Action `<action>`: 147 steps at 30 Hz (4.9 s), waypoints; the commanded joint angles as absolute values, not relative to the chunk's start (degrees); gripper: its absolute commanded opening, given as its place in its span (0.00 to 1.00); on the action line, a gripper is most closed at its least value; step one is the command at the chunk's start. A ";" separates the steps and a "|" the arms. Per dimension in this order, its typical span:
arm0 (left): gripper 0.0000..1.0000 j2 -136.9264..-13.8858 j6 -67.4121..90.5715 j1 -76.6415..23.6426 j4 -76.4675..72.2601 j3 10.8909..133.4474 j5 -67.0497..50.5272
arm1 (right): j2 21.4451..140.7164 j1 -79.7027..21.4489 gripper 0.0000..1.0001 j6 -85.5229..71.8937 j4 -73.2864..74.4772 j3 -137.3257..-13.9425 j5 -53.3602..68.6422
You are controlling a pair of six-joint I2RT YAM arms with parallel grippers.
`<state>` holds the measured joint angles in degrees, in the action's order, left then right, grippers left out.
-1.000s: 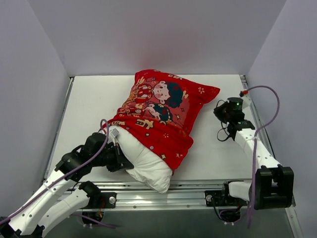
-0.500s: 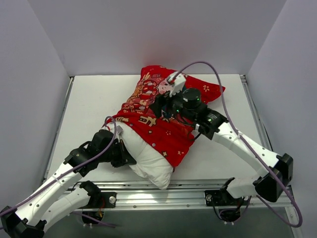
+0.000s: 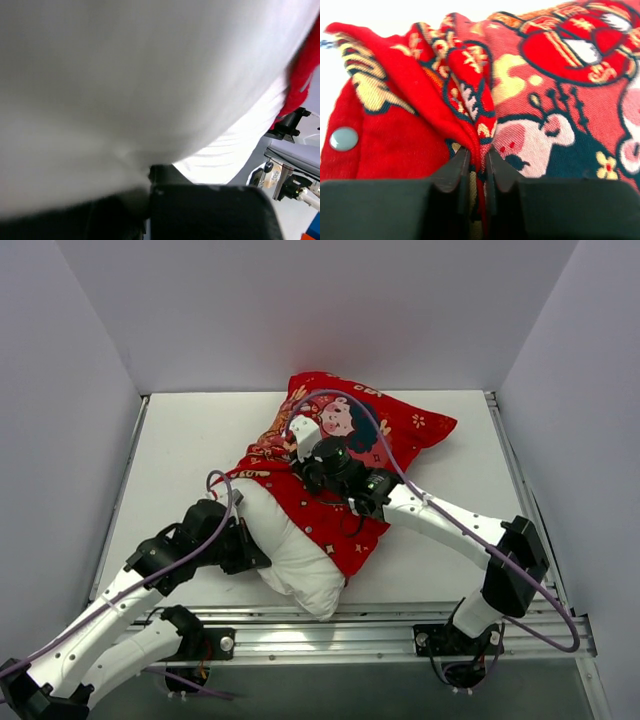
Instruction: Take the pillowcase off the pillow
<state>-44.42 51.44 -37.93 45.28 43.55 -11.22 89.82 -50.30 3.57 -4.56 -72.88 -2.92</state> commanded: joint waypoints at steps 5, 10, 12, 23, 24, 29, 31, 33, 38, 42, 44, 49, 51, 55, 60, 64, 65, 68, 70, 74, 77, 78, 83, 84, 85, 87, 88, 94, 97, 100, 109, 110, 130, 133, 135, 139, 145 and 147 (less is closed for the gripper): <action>0.02 -41.14 48.16 -38.06 48.07 51.76 -8.09 | 92.73 -40.36 0.00 -2.80 -1.84 -71.63 -30.56; 0.02 -37.45 47.37 -37.97 54.40 56.51 -7.47 | 92.90 -26.65 0.00 -10.53 -0.26 -73.74 -38.58; 0.02 -35.78 47.20 -38.06 56.86 58.79 -7.38 | 93.16 -22.61 0.00 -14.14 1.57 -74.53 -39.02; 0.02 -27.95 48.51 -37.97 69.70 64.25 2.36 | 98.44 -7.47 0.00 -20.04 6.24 -81.12 -37.28; 0.02 -28.04 48.52 -37.97 69.18 63.55 2.63 | 97.48 -7.73 0.00 -18.91 5.54 -80.86 -30.48; 0.02 -34.78 48.60 -37.97 53.94 58.19 0.00 | 92.12 -13.35 0.00 -18.10 -1.85 -75.06 -9.87; 0.02 -38.13 48.25 -38.06 47.84 56.26 -3.07 | 89.66 -16.86 0.00 -18.72 -2.90 -73.75 -4.32; 0.02 -43.66 47.81 -38.06 41.15 56.34 -4.56 | 86.68 -18.80 0.07 -20.21 -2.99 -71.38 -1.25; 0.02 -52.10 47.20 -38.06 34.03 61.68 -3.96 | 77.27 -19.86 0.50 -23.03 -0.36 -64.79 5.01; 0.02 -55.80 46.24 -38.14 33.05 67.22 -1.24 | 67.43 -20.21 0.66 -22.06 6.93 -59.78 4.13; 0.02 -58.17 44.83 -38.06 34.27 69.77 2.09 | 64.00 -20.30 0.66 -22.50 10.36 -57.93 3.34; 0.02 -61.34 43.07 -37.97 34.63 75.05 7.82 | 54.42 -20.83 0.68 -25.48 14.58 -52.14 9.39; 0.02 -62.40 42.81 -37.88 33.93 76.19 8.70 | 51.70 -21.18 0.70 -26.97 15.03 -50.63 13.42; 0.02 -64.07 42.54 -37.97 33.49 77.60 8.61 | 48.78 -21.80 0.77 -27.95 13.72 -47.90 19.06; 0.02 -65.13 42.54 -37.97 33.57 78.22 7.65 | 49.39 -22.41 0.80 -28.65 11.69 -46.41 18.38; 0.02 -64.43 42.54 -37.97 34.10 77.87 8.26 | 52.11 -23.03 0.80 -30.41 9.85 -44.83 13.64; 0.02 -64.25 42.63 -38.06 34.19 77.61 8.26 | 53.25 -23.20 0.80 -30.93 9.58 -44.39 12.41; 0.02 -63.90 42.36 -37.97 34.63 77.69 8.96 | 54.92 -24.17 0.77 -31.46 9.41 -43.25 7.23; 0.02 -63.90 42.19 -37.97 34.80 77.78 9.31 | 55.81 -24.52 0.75 -31.91 8.36 -42.02 6.68; 0.02 -64.07 42.01 -37.88 34.63 77.87 8.62 | 58.88 -24.96 0.59 -33.13 4.58 -39.99 9.31; 0.02 -63.90 42.36 -37.88 34.72 77.96 8.18 | 60.29 -24.96 0.27 -33.75 2.11 -39.02 9.14; 0.02 -63.81 42.36 -37.97 34.80 77.96 8.26 | 60.73 -24.96 0.19 -33.66 2.11 -39.11 8.01; 0.02 -62.23 40.87 -37.09 38.84 81.64 9.41 | 63.19 -24.00 0.00 -32.78 5.78 -41.21 -2.43; 0.02 -61.97 39.83 -35.70 40.94 82.69 8.36 | 63.63 -21.64 0.00 -32.87 6.67 -41.66 -4.20; 0.02 -61.35 39.21 -34.73 42.09 83.92 7.48 | 64.07 -19.88 0.00 -32.96 7.29 -42.01 -6.39; 0.02 -60.65 37.45 -32.44 46.20 88.05 5.81 | 64.69 -12.45 0.00 -33.75 8.09 -42.28 -6.94; 0.02 -59.69 36.75 -30.00 47.45 89.37 4.32 | 64.43 -9.96 0.00 -34.10 7.91 -42.10 -7.03; 0.02 -56.26 33.49 -22.69 56.95 96.85 0.01 | 65.21 2.87 0.00 -40.42 5.10 -42.10 -8.61; 0.02 -54.59 33.31 -22.41 58.88 97.03 0.00 | 65.30 4.66 0.00 -43.68 2.73 -41.92 -9.23; 0.02 -53.97 33.22 -22.41 59.59 94.06 -1.58 | 67.31 4.31 0.00 -41.41 -1.73 -42.79 -2.58; 0.03 -48.01 46.58 -31.01 37.62 60.49 -14.79 | 59.17 -11.95 0.18 -34.90 5.25 -46.93 -2.43; 0.14 -47.03 46.76 -32.77 37.70 57.42 -12.59 | 58.11 -12.30 0.20 -33.67 6.32 -48.06 -2.98; 0.94 -65.27 28.22 -20.30 46.76 78.04 -6.14 | 70.20 -30.49 0.82 -15.13 4.57 -67.84 1.67; 0.94 -71.18 26.90 -20.39 42.81 78.23 -13.43 | 75.21 -33.39 0.83 -10.65 5.27 -72.50 1.58; 0.94 -73.03 27.42 -20.65 40.01 75.42 -16.60 | 77.42 -34.54 0.84 -7.22 5.80 -75.74 0.62; 0.94 -74.79 27.07 -25.47 39.20 70.76 -16.44 | 82.95 -35.77 0.86 -2.91 5.71 -80.76 1.49; 0.94 -73.04 31.81 -28.47 33.41 59.44 -17.40 | 92.52 -36.82 0.87 3.85 7.82 -91.03 4.48; 0.96 -72.69 33.65 -29.35 31.30 56.88 -16.79 | 94.91 -37.88 0.87 4.83 8.52 -93.15 4.22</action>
<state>-72.77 31.14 -27.51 33.85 61.23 -13.89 92.29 -36.42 -0.01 7.77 -89.23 3.03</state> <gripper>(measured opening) 0.952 0.871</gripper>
